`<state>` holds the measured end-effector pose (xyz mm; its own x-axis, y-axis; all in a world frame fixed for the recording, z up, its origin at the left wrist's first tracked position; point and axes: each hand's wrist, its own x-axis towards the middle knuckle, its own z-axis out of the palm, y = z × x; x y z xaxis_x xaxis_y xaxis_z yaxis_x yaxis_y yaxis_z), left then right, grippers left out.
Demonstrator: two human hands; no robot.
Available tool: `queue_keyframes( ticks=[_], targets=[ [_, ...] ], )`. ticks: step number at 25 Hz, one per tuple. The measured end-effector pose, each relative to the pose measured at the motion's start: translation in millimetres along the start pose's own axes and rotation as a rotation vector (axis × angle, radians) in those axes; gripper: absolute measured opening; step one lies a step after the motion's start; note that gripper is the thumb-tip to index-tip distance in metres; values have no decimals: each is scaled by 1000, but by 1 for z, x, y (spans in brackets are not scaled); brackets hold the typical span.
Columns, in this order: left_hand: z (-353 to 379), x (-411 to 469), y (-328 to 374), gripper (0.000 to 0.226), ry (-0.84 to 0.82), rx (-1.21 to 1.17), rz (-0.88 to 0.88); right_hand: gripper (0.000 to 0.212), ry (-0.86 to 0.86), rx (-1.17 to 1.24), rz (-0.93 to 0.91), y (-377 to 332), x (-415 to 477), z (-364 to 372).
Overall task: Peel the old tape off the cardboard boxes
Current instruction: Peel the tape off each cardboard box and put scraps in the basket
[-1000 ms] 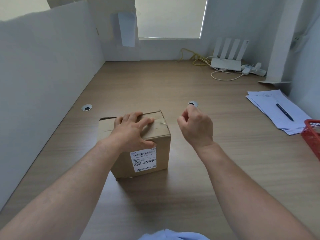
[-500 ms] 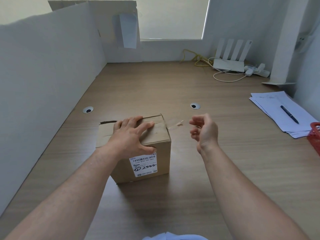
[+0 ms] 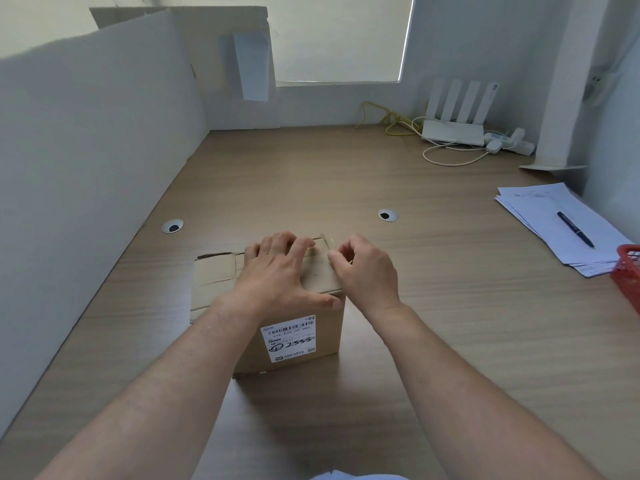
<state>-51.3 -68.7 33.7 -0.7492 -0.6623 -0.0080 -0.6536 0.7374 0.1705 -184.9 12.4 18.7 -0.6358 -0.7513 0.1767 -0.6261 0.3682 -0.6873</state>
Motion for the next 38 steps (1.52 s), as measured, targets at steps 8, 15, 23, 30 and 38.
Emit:
queue_keyframes(
  ticks=[8,15,23,30,38],
  targets=[
    [-8,12,-2,114,-194,109,-8,17,-157,897,454,8,0,-3],
    [-19,18,9,99,-171,112,8,18,-214,959,493,4,0,-11],
    [-30,-10,6,95,326,-387,108,20,-141,866,156,-27,22,-49],
    [8,-50,-19,95,447,-585,68,24,-279,582,53,-40,1,-29],
    [41,-100,-65,90,308,-760,-102,6,-154,72,59,-38,1,5]
  ],
)
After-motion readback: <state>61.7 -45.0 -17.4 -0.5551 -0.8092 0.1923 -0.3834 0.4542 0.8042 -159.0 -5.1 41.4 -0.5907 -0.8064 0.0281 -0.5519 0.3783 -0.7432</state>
